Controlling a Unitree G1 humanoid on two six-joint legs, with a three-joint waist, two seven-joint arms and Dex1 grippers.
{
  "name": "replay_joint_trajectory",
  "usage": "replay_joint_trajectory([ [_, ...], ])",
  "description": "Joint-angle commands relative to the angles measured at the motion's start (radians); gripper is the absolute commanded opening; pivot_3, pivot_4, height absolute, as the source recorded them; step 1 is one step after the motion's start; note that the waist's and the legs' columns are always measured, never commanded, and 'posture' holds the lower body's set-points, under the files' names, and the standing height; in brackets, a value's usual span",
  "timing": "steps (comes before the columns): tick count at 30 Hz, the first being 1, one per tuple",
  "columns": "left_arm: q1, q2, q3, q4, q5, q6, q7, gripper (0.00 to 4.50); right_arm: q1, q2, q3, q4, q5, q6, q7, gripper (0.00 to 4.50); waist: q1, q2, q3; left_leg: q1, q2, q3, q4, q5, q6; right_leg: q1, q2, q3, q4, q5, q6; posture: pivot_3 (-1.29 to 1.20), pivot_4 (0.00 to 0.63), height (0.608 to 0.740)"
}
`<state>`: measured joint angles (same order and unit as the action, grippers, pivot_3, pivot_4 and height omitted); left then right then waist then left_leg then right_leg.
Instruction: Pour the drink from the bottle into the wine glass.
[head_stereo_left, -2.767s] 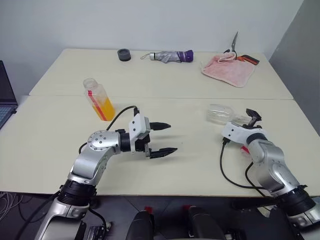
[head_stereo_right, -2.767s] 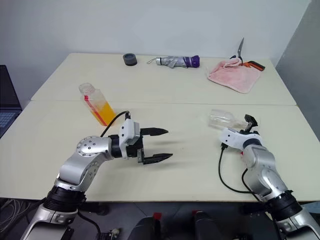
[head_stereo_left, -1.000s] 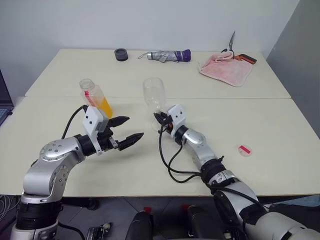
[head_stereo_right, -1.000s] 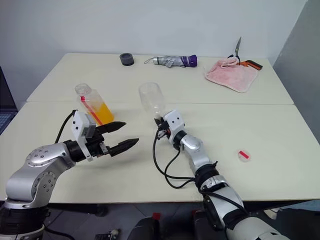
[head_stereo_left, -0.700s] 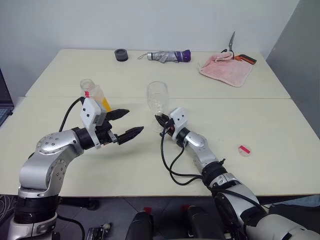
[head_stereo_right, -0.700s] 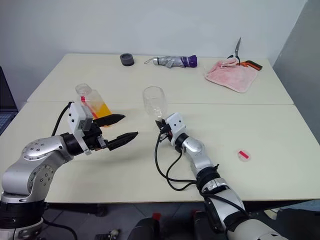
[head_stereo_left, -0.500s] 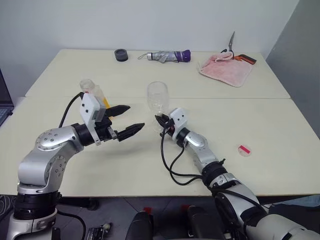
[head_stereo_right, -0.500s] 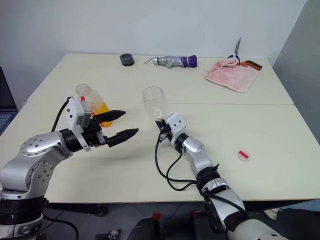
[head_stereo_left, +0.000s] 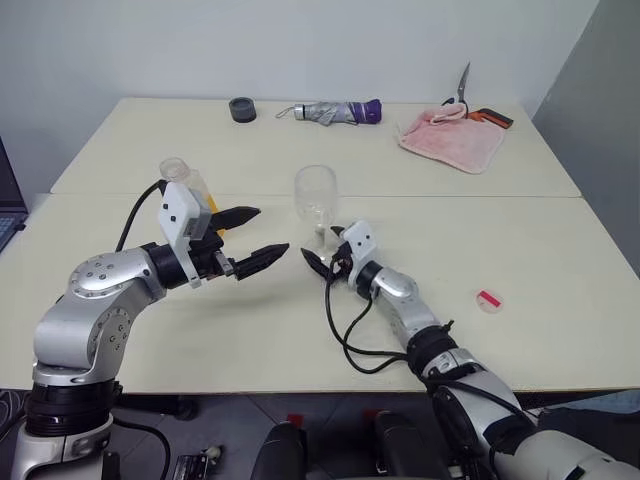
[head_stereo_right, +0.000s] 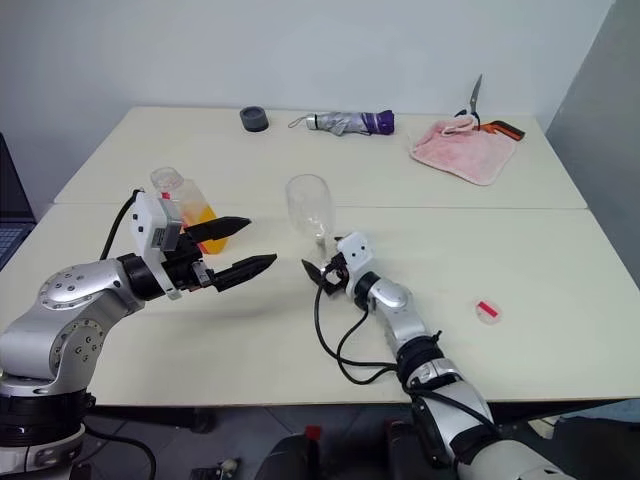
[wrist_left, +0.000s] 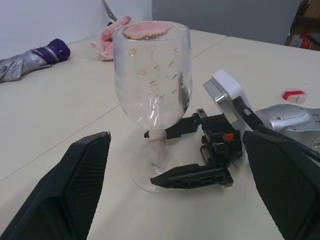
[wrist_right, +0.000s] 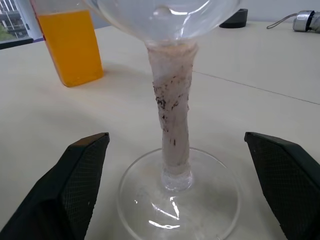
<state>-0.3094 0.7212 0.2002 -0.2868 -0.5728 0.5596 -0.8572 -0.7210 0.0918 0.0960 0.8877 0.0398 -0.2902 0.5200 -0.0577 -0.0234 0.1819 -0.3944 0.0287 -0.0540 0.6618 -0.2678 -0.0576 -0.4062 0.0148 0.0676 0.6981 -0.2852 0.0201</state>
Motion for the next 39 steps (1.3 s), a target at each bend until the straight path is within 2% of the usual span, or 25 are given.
replay_joint_trajectory([
  [1,-0.007,0.007,0.01,-0.055,-0.005,-0.014,0.011,4.5,0.035,-0.018,-0.003,-0.098,0.021,0.022,0.035,4.43,0.0,0.0,0.0,0.0,0.0,0.0,0.0,0.0,0.0,0.0,0.0,0.0,0.0,0.0,0.0,0.0,0.15,0.74],
  [13,0.05,0.006,0.051,-0.118,-0.019,-0.01,0.055,4.5,0.228,-0.123,0.016,-0.483,0.064,0.204,0.098,4.43,0.001,0.0,0.0,0.0,0.0,0.0,0.0,0.0,0.0,0.0,0.0,0.0,0.0,0.0,0.0,0.0,0.15,0.74],
  [19,0.239,-0.064,0.104,-0.146,0.014,-0.039,0.141,4.5,0.428,-0.301,0.068,-0.888,0.124,0.413,0.229,4.43,0.005,0.001,0.0,-0.002,0.001,-0.001,-0.001,0.0,0.0,-0.001,-0.001,0.001,-0.002,-0.001,0.0,0.0,0.15,0.74],
  [24,0.338,-0.137,0.11,-0.045,0.125,-0.136,0.252,4.5,0.501,-0.425,0.062,-1.14,0.191,0.558,0.273,4.43,0.005,0.001,0.0,-0.001,0.0,0.0,0.0,0.0,0.0,0.0,-0.002,0.001,-0.002,-0.001,0.0,0.0,0.15,0.74],
  [31,0.267,-0.212,0.147,0.131,0.292,-0.3,0.476,4.5,0.526,-0.532,0.022,-1.316,0.303,0.665,0.313,4.43,0.013,-0.001,0.0,0.0,0.0,-0.002,0.001,0.0,0.0,0.001,0.002,0.001,-0.001,-0.002,0.002,0.0,0.15,0.74],
  [39,0.147,-0.218,0.139,0.217,0.295,-0.321,0.513,4.5,0.515,-0.613,-0.012,-1.406,0.448,0.784,0.341,4.43,0.022,-0.001,0.0,-0.001,-0.001,-0.001,0.001,0.0,0.0,0.001,0.001,-0.001,-0.002,-0.001,0.0,0.0,0.15,0.74],
])
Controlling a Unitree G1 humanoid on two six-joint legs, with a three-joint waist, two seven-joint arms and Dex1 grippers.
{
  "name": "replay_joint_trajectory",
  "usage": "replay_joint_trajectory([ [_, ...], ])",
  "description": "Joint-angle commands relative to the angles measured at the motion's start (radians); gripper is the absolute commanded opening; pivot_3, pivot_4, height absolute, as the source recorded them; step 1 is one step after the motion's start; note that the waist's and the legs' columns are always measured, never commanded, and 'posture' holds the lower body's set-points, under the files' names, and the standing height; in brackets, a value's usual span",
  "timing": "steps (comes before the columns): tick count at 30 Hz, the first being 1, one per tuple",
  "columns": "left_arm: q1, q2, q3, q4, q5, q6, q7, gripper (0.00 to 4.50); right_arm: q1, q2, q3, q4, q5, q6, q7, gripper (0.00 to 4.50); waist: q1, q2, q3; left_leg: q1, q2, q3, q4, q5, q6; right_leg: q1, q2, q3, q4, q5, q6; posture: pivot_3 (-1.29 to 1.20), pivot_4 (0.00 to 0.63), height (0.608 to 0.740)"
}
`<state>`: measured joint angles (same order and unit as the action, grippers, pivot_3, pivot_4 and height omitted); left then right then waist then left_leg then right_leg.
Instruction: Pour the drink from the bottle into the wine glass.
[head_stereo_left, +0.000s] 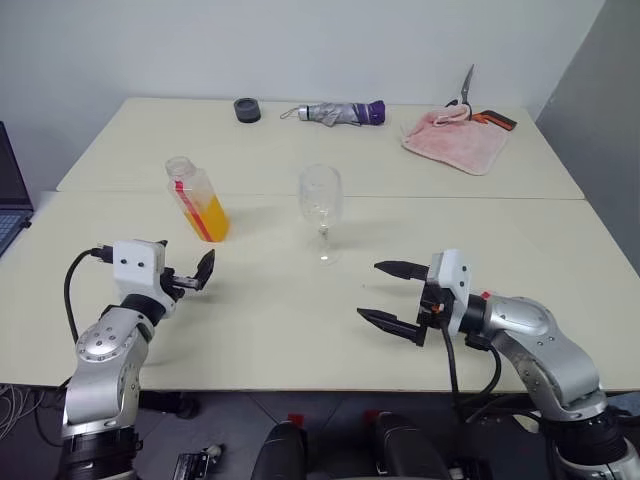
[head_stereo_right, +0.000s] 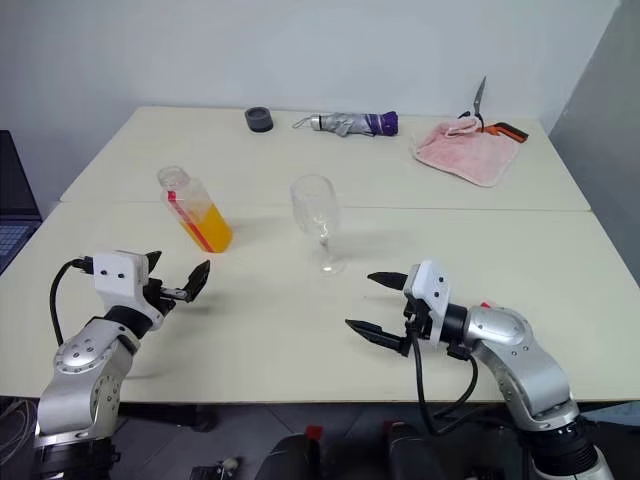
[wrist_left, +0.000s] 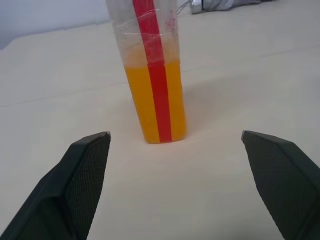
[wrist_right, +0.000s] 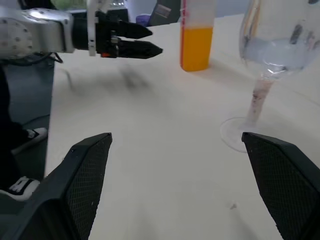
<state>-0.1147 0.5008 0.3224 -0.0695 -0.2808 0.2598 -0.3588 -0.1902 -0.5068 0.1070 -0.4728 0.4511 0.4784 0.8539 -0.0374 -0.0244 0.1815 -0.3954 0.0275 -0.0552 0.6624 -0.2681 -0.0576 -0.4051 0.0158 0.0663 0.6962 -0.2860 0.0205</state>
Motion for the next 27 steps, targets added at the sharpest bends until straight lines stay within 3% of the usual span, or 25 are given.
replay_joint_trajectory([
  [1,-0.071,0.005,0.014,0.016,0.005,-0.022,0.017,4.5,-0.018,-0.016,-0.022,-0.046,0.039,0.016,0.004,4.43,0.003,0.0,0.0,0.0,0.0,0.0,0.0,0.0,0.0,0.0,0.0,0.0,0.0,0.0,0.0,0.0,0.15,0.74],
  [27,-0.408,0.047,-0.036,0.364,0.043,-0.086,-0.055,4.5,-0.05,-0.022,0.006,-0.075,0.048,0.02,-0.036,4.43,0.006,0.0,0.0,-0.001,-0.001,-0.001,0.0,0.0,0.0,0.0,0.001,-0.002,0.0,0.0,0.0,0.0,0.15,0.74],
])
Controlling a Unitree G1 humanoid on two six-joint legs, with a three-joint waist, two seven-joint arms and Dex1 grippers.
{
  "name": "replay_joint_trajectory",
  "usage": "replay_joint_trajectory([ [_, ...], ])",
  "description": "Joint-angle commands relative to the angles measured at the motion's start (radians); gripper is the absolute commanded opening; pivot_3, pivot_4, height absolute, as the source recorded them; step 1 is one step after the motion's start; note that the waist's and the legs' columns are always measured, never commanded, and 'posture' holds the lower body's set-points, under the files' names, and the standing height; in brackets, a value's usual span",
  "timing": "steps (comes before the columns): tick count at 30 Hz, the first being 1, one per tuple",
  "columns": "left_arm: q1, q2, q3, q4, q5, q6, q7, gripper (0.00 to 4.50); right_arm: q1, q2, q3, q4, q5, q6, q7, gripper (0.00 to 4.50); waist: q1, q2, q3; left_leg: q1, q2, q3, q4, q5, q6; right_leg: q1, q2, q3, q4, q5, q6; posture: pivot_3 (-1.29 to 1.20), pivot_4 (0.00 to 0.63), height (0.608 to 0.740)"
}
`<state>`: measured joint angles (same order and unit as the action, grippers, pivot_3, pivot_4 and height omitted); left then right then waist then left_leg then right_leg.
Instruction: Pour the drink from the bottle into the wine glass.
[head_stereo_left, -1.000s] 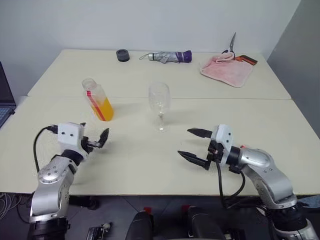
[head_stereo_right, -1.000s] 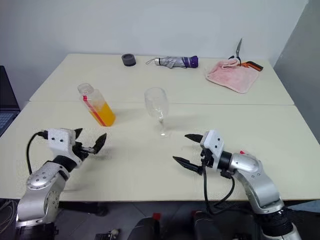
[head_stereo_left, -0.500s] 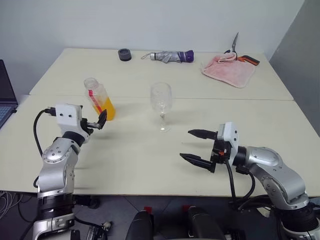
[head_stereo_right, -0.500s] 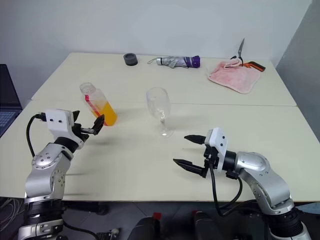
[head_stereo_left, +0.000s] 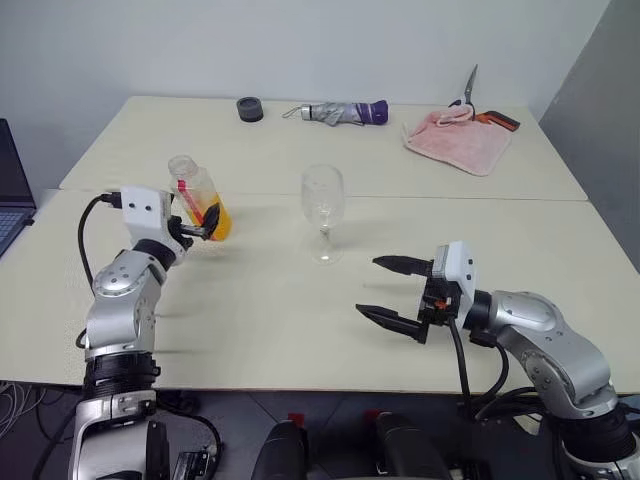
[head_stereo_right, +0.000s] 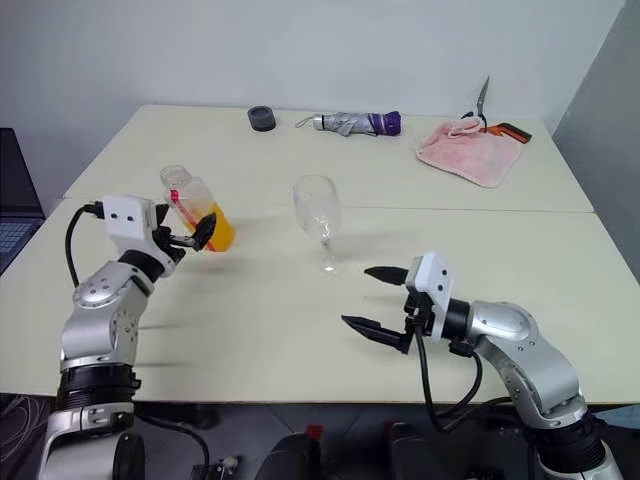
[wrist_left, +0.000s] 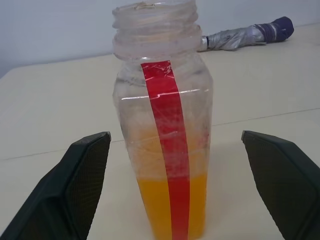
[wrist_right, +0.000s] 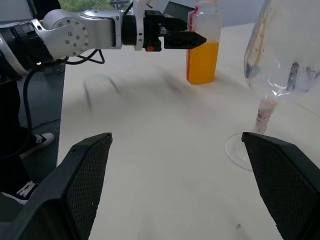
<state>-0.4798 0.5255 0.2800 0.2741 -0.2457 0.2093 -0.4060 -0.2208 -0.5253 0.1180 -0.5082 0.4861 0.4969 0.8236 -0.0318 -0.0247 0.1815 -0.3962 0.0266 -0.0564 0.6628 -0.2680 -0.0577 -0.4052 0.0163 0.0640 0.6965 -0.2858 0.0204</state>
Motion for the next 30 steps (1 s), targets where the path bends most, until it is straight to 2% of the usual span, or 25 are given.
replay_joint_trajectory([
  [1,-0.055,0.023,0.005,0.038,0.01,-0.042,-0.01,4.5,-0.021,-0.004,-0.005,-0.04,0.014,0.003,-0.007,4.43,0.0,0.0,0.0,0.0,0.0,0.0,0.0,0.0,0.0,0.0,0.0,0.0,0.0,0.0,0.0,0.0,0.15,0.74],
  [12,-0.16,0.016,-0.003,0.204,0.011,-0.089,-0.039,4.5,-0.042,0.003,0.006,-0.044,0.017,0.01,-0.018,4.43,0.0,0.0,0.0,0.0,0.0,0.0,0.0,0.0,0.0,0.0,0.0,-0.001,0.0,0.0,0.0,0.0,0.15,0.74],
  [13,-0.165,0.017,-0.003,0.213,0.011,-0.094,-0.042,4.11,-0.044,0.004,0.006,-0.044,0.017,0.009,-0.02,4.5,0.0,0.0,0.0,0.0,0.0,0.0,0.0,0.0,0.0,0.0,0.0,-0.001,0.0,0.0,0.0,0.0,0.15,0.74],
  [14,-0.167,0.017,-0.004,0.22,0.01,-0.099,-0.044,3.97,-0.045,0.005,0.006,-0.045,0.018,0.009,-0.021,4.5,0.0,0.0,0.0,0.0,0.0,0.0,0.0,0.0,0.0,0.0,0.0,-0.001,0.0,0.0,0.0,0.0,0.15,0.74],
  [21,-0.174,0.018,-0.002,0.245,0.005,-0.115,-0.057,1.86,-0.053,0.011,0.006,-0.053,0.026,0.009,-0.032,4.5,0.0,0.0,0.0,-0.001,0.0,-0.001,0.0,0.0,0.0,0.0,0.0,-0.001,0.0,0.0,0.0,0.0,0.15,0.74],
  [27,-0.183,0.011,-0.011,0.215,0.003,-0.119,-0.071,1.74,-0.066,0.013,0.0,-0.059,0.027,0.007,-0.042,4.5,0.0,0.0,0.0,-0.001,0.0,-0.001,0.0,0.0,0.0,0.0,0.0,-0.001,0.0,0.0,0.0,0.0,0.15,0.74],
  [30,-0.193,0.01,-0.07,0.136,0.036,-0.117,-0.096,1.74,-0.071,0.012,-0.024,-0.075,0.04,0.018,-0.062,4.5,0.001,0.0,0.0,-0.001,0.0,-0.002,0.0,0.0,0.0,0.0,0.0,-0.001,0.0,0.0,0.0,0.0,0.15,0.74],
])
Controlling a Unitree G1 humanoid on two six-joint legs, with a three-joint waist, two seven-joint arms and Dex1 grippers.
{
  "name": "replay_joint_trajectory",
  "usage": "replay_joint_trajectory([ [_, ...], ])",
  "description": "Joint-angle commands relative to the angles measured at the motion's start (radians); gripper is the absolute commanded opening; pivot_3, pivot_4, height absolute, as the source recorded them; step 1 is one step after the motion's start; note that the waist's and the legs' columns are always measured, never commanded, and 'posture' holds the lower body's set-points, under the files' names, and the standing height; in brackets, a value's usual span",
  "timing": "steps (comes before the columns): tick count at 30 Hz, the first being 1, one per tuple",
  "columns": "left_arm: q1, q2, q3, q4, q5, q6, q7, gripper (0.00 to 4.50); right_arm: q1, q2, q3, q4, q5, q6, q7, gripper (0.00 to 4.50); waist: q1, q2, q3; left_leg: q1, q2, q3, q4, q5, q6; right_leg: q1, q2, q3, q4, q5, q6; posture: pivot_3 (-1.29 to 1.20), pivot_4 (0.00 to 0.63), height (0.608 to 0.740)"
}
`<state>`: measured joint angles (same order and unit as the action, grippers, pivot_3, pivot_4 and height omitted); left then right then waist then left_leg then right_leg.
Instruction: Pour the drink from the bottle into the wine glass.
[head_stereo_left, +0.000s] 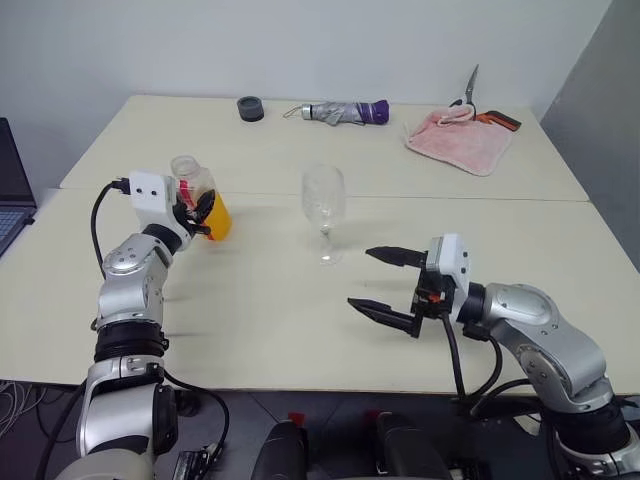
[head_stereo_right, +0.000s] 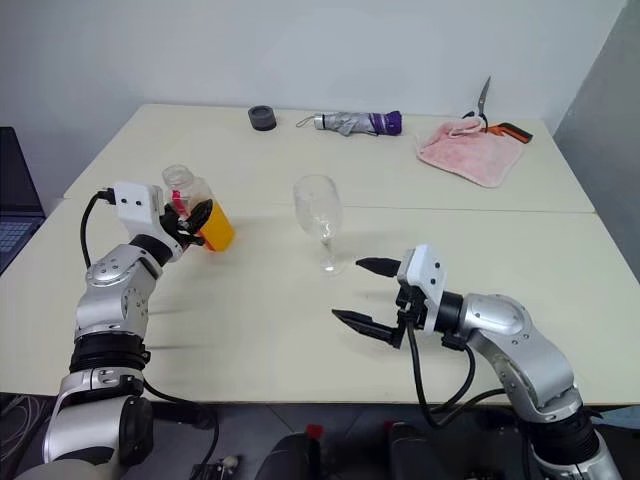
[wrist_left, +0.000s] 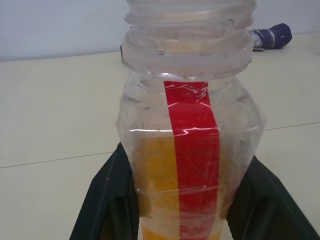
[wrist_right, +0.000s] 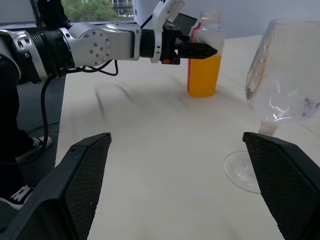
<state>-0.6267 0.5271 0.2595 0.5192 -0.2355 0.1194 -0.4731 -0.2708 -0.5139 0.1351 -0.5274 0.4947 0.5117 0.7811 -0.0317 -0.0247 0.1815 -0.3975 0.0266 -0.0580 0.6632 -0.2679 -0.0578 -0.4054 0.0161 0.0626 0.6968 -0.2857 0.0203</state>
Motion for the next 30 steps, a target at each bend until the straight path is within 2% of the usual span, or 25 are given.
replay_joint_trajectory([
  [1,-0.053,0.007,-0.075,-0.136,0.038,-0.026,-0.037,1.74,-0.024,0.001,-0.051,-0.062,0.037,0.01,-0.028,4.5,0.001,0.0,0.0,-0.001,0.0,0.0,0.0,0.0,0.0,0.0,0.0,0.0,0.0,0.0,0.0,0.0,0.15,0.74],
  [7,-0.14,-0.007,-0.197,-0.191,0.119,-0.061,-0.072,1.74,-0.057,0.022,-0.086,-0.074,0.055,0.037,-0.099,4.5,0.005,0.0,0.0,-0.002,0.0,-0.001,0.001,0.0,0.0,0.0,0.0,-0.001,0.0,0.0,0.0,0.0,0.15,0.74],
  [15,-0.257,-0.017,-0.313,-0.102,0.242,-0.256,-0.102,1.74,-0.075,0.076,-0.091,-0.065,-0.005,0.003,-0.211,4.5,-0.001,0.0,0.0,-0.001,-0.001,0.0,0.0,0.0,0.0,-0.001,0.0,0.0,0.0,0.0,0.0,0.0,0.15,0.74],
  [19,-0.304,-0.015,-0.34,-0.029,0.285,-0.361,-0.104,1.74,-0.088,0.114,-0.085,-0.058,-0.025,-0.01,-0.248,4.5,-0.001,0.0,0.0,-0.001,-0.001,0.001,0.0,0.0,0.0,-0.001,0.001,0.001,0.0,0.0,0.0,0.0,0.15,0.74],
  [21,-0.326,-0.012,-0.351,0.011,0.311,-0.421,-0.099,1.74,-0.093,0.11,-0.081,-0.058,0.012,0.014,-0.216,4.5,0.0,0.0,0.0,-0.001,-0.001,0.001,0.0,0.0,0.0,-0.001,0.001,0.0,0.0,0.0,0.0,0.0,0.15,0.74],
  [30,-0.392,0.016,-0.383,0.153,0.418,-0.64,-0.068,1.74,-0.087,0.102,-0.096,-0.044,0.004,0.019,-0.235,4.5,0.0,0.0,0.0,-0.002,-0.002,0.001,0.0,0.0,0.0,-0.001,0.0,0.0,0.0,0.0,0.0,0.0,0.15,0.74],
])
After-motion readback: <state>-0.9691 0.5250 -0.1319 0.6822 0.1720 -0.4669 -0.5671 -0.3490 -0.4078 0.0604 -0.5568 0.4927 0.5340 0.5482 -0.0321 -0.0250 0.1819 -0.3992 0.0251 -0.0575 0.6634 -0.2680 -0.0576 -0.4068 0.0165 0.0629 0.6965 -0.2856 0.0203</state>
